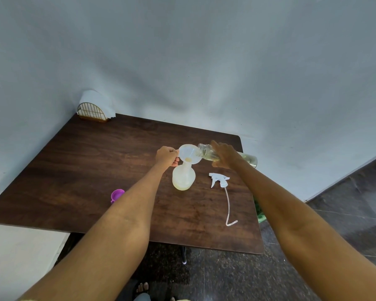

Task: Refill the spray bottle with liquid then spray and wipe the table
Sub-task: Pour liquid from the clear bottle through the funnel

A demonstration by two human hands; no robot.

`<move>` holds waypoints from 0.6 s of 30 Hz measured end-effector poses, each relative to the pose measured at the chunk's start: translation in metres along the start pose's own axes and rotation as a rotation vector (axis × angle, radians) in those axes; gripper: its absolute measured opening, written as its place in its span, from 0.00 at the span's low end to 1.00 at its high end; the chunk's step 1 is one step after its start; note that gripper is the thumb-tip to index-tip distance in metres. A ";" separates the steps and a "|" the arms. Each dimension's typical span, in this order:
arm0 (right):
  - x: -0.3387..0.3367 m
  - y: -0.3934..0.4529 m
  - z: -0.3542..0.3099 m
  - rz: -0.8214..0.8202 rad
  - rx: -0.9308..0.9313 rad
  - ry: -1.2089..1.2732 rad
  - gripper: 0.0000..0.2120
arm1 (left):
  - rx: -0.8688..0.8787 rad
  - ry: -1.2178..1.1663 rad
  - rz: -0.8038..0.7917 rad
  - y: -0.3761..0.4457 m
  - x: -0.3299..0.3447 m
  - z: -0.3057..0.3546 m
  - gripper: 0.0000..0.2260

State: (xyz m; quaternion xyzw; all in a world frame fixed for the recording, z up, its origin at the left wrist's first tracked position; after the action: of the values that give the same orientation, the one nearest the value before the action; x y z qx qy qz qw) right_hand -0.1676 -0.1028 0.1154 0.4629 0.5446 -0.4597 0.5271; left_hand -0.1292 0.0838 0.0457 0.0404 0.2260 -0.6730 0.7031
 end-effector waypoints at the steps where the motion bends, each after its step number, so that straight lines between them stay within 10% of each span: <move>1: 0.000 0.000 0.000 0.001 0.001 0.000 0.30 | 0.000 -0.002 0.001 0.000 0.000 0.000 0.09; 18: 0.001 -0.001 0.000 -0.011 0.003 -0.009 0.29 | 0.007 -0.003 -0.003 0.000 0.000 -0.001 0.09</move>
State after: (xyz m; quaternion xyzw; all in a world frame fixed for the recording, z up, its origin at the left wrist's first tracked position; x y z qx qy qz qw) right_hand -0.1685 -0.1034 0.1140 0.4585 0.5442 -0.4655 0.5262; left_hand -0.1297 0.0843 0.0449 0.0412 0.2227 -0.6750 0.7021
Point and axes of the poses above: each hand's wrist, its own y-axis towards the middle knuckle, its own x-axis out of the palm, z = x × y, the point moved 10 cm from there along y, towards the middle knuckle, and after that the axes turned 5 degrees about z, right-handed, at the moved point
